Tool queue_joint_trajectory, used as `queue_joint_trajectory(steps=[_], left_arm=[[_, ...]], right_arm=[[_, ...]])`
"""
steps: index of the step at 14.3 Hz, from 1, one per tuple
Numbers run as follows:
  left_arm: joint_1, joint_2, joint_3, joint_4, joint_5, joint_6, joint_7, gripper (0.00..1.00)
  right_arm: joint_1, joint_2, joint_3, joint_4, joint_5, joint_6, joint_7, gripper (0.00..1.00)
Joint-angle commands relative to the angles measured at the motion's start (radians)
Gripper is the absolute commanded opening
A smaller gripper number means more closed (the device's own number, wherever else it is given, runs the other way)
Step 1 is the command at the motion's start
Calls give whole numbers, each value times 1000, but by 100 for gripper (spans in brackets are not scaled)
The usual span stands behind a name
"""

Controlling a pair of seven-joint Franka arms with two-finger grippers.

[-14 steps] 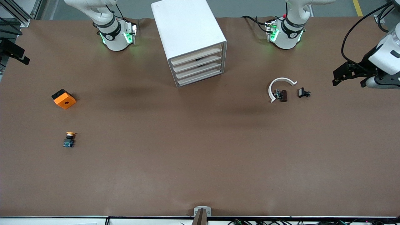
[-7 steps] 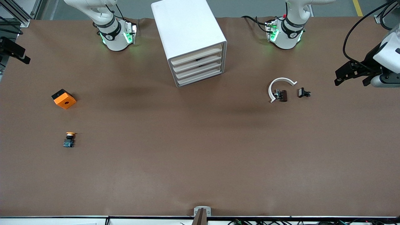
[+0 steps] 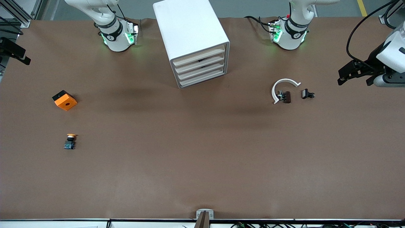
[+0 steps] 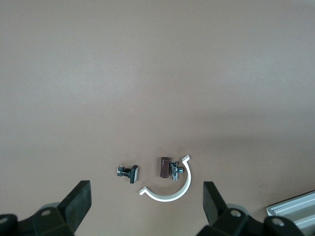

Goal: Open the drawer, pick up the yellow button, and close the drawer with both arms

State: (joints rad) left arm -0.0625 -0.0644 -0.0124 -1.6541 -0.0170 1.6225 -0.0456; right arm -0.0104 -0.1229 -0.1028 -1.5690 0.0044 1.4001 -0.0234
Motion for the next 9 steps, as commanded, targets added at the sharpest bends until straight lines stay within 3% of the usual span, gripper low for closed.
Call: queue_joint_trajectory(steps=[1,9], left_arm=[[0,3,-6,20,19,-27,-14,100],[3,1,-5,22,17,-35,-10,100]], right_arm=[[-8,-18,8,-9,-4,0,-9,100],[-10,-18,6,-9,-4,2,-10,100]])
